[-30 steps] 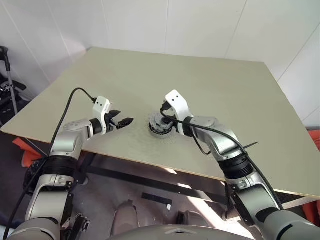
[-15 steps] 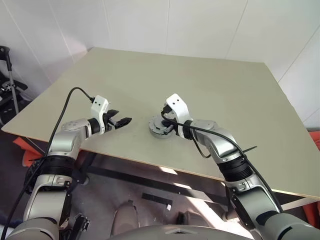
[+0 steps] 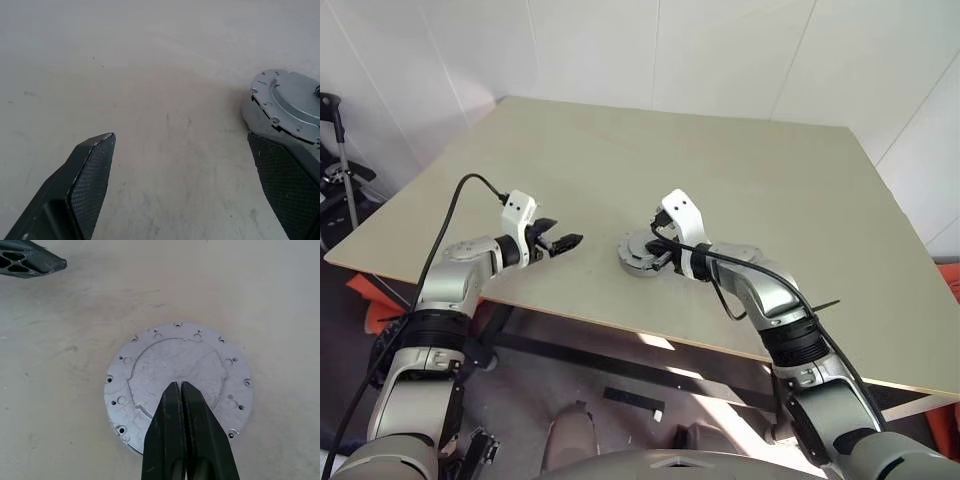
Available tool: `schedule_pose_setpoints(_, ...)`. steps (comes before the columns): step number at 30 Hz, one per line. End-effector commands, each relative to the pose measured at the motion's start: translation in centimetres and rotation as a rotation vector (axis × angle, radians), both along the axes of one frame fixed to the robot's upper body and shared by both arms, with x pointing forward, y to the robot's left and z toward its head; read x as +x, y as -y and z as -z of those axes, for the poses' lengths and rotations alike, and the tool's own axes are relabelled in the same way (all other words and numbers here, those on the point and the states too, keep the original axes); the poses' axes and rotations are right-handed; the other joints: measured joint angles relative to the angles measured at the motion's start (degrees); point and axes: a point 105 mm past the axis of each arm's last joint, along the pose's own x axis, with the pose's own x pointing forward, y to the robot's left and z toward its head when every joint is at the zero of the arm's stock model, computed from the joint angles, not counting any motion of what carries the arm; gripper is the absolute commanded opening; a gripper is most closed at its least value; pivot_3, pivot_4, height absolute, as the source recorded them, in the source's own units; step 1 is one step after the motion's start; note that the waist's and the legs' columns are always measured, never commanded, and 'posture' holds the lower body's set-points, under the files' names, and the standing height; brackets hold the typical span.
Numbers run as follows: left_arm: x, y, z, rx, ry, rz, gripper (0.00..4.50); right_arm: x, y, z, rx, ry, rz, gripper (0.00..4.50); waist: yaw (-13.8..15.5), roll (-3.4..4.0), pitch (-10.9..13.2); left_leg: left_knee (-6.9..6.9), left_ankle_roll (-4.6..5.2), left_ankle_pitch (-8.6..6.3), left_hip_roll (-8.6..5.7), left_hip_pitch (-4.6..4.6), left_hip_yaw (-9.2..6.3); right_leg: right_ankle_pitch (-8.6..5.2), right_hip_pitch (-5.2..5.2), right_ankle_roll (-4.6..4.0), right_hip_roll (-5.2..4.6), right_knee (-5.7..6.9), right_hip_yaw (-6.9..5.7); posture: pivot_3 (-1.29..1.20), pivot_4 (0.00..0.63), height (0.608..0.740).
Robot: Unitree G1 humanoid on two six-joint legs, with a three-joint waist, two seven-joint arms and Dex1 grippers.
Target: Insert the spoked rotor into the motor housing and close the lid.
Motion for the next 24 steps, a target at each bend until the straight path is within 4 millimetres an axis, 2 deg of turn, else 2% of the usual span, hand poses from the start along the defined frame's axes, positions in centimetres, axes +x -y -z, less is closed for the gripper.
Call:
schedule_pose_setpoints(1,0.6,0.4,-1.7,-0.002,0.061,0.014,4.50,0.6,0.4,-1.6,0.011,0.059,0.014,0.03,-0.02,0.00,0.00,0.00,0.00,0.00,0.00,0.00,0.00,0.00,-0.01,0.00,0.00,0.00,0.00,0.00,0.000,0.740)
schedule_pose_setpoints(5,0.6,0.6,-1.7,-0.001,0.060,0.022,4.50,0.7,0.3,-2.1,0.051,0.088,0.012,0.03,-0.03,0.00,0.00,-0.01,-0.01,0.01,0.01,-0.06,0.00,0.00,-0.09,0.00,0.01,0.00,0.00,0.00,0.000,0.740)
schedule_pose_setpoints(6,0.7,0.6,-1.7,0.000,0.060,0.024,4.50,0.6,0.1,-2.2,0.058,0.098,-0.003,0.20,-0.03,0.00,0.00,-0.01,-0.04,0.02,0.01,-0.09,0.01,0.00,-0.13,0.00,0.01,0.00,0.00,0.00,0.000,0.740)
schedule_pose_setpoints(9,0.7,0.6,-1.7,0.003,0.061,0.028,4.50,0.3,-0.4,-2.2,0.094,0.122,-0.043,0.87,-0.03,0.00,0.00,-0.02,-0.07,0.04,0.01,-0.17,0.01,0.00,-0.21,-0.01,0.01,0.00,0.00,0.00,0.000,0.740)
schedule_pose_setpoints(11,0.7,0.6,-1.8,0.004,0.062,0.030,4.50,0.2,-0.4,-2.0,0.098,0.128,-0.050,1.63,-0.03,0.00,0.00,-0.02,-0.07,0.04,0.01,-0.23,0.01,0.00,-0.26,-0.01,0.01,-0.01,-0.01,0.00,0.000,0.740)
schedule_pose_setpoints(20,0.6,0.6,-1.9,0.004,0.061,0.040,4.50,0.8,-0.7,-2.1,0.181,0.154,-0.036,4.49,-0.05,0.00,0.00,0.00,-0.06,0.03,0.01,-0.31,0.01,0.00,-0.34,-0.02,0.00,-0.01,-0.01,0.00,0.000,0.740)
schedule_pose_setpoints(24,0.4,0.8,-1.9,-0.008,0.050,0.052,4.50,0.6,-1.1,-2.2,0.215,0.134,-0.054,4.49,-0.03,0.00,0.00,-0.01,-0.05,0.03,0.01,-0.33,0.01,0.00,-0.34,-0.02,0.00,-0.01,-0.02,0.00,0.000,0.740)
